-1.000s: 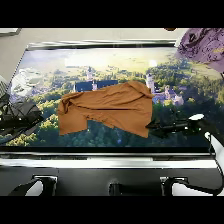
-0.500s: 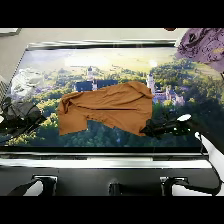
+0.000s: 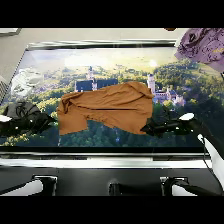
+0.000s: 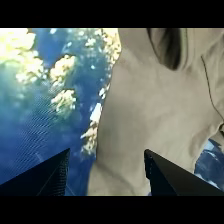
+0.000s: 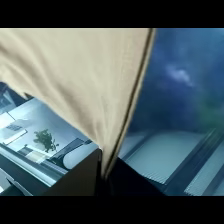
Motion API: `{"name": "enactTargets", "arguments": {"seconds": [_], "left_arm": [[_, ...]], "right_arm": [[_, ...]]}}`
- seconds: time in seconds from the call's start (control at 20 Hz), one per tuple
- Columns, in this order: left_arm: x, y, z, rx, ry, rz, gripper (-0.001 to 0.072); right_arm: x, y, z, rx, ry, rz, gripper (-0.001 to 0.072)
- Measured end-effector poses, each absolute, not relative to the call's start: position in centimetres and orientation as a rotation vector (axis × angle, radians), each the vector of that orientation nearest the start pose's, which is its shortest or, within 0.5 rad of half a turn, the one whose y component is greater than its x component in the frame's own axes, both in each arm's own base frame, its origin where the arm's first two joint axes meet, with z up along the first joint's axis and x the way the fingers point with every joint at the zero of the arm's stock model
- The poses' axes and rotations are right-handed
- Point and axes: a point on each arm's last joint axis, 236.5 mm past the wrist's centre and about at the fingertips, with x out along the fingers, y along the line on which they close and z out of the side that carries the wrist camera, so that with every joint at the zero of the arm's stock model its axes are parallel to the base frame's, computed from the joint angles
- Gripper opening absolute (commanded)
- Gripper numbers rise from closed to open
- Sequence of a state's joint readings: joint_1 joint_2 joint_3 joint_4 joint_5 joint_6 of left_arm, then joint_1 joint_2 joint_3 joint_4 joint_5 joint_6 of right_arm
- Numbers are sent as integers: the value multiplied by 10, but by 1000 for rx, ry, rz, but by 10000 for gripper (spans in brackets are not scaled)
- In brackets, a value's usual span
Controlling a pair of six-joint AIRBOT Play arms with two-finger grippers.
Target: Fold the clothes and pants, and hang the long-sleeved shirts on hangers.
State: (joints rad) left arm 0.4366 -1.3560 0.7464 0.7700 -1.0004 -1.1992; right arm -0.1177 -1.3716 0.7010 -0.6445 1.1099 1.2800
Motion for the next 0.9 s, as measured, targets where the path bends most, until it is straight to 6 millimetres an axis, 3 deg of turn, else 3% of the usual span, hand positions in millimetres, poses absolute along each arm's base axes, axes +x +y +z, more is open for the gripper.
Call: {"name": "enactTargets", "arguments": {"seconds": [0.2, 0.4, 0.45, 0.5, 0.6, 0.75, 0.9], "left_arm": [[343, -14, -100, -903, 1280, -148, 544], [341, -32, -109, -917, 1316, -192, 515], [341, -37, -112, -919, 1327, -202, 326], [339, -39, -117, -904, 1341, -202, 13], [339, -43, -120, -881, 1349, -215, 16], [360, -45, -102, -870, 1278, -253, 13], [404, -44, -36, -827, 1115, -332, 12]], "right_arm": [[301, 136, -69, 883, 1464, 384, 27], [303, 136, -59, 873, 1434, 395, 26], [303, 136, -57, 871, 1428, 397, 26], [304, 136, -55, 869, 1422, 399, 25], [305, 136, -50, 861, 1407, 404, 24], [320, 133, -33, 823, 1353, 423, 23], [358, 119, 9, 702, 1243, 431, 23]]}}
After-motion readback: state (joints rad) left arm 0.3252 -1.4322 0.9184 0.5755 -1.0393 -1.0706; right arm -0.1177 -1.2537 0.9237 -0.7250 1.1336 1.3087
